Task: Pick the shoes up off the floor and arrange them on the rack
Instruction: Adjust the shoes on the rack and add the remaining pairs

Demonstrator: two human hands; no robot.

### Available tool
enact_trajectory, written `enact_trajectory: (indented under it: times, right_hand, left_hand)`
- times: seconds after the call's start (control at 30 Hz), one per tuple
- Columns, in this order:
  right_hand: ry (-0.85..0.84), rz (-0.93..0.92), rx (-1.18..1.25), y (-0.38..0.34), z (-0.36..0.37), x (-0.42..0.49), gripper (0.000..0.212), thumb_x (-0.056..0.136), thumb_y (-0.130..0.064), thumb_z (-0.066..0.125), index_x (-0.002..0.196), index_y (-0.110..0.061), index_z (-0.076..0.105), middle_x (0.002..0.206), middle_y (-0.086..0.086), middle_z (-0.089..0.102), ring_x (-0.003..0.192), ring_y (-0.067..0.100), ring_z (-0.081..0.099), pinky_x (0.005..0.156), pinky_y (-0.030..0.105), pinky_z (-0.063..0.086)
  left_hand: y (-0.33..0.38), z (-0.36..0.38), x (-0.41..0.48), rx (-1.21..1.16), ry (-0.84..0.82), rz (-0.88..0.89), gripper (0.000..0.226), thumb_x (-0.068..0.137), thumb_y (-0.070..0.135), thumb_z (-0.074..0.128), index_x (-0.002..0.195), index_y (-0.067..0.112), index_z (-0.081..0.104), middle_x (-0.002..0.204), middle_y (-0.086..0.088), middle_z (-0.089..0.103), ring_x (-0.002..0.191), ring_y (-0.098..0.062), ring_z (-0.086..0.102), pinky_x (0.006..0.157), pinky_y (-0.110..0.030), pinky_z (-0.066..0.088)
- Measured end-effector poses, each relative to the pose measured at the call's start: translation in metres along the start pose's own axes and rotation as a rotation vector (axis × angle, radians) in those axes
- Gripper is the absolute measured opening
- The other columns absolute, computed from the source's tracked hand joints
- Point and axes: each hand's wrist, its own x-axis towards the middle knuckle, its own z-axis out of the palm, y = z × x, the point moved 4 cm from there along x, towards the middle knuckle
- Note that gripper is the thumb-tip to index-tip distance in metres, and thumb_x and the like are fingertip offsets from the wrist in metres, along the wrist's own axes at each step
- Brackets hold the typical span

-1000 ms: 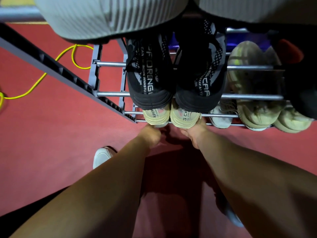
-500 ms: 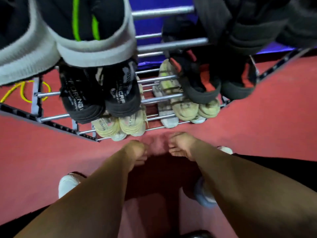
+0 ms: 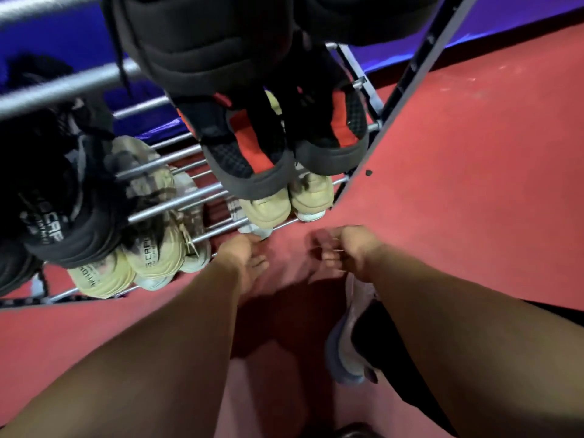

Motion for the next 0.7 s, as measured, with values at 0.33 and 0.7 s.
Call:
enact_trajectory:
  times: [0.33,0.7]
  right_hand:
    - [-0.057,0.009,0.023,0.004,-0.005,0.011,0.024,0.103,-0.028,0.052,0.114,-0.018,0.071,0.092,0.000,0.063,0.079,0.018,0.063,0.061,0.027,0.054]
    - [0.004,-0.011,-0.096,0.016,0.010,-0.027,0.021,0.101,-0.017,0.054,0.086,-0.020,0.067,0.070,0.003,0.054,0.059,0.017,0.046,0.058,0.027,0.046]
  left_hand:
    - [0.005,0.020,0.033,-0.337,0.041,-0.026,0.027,0.105,0.013,0.051,0.130,0.008,0.060,0.124,-0.011,0.063,0.120,-0.023,0.062,0.096,-0.034,0.052]
    - [-0.047,-0.023,-0.014,-0.192,0.087,-0.103,0.011,0.100,0.009,0.055,0.091,0.004,0.058,0.075,-0.009,0.058,0.072,-0.019,0.064,0.055,-0.035,0.062]
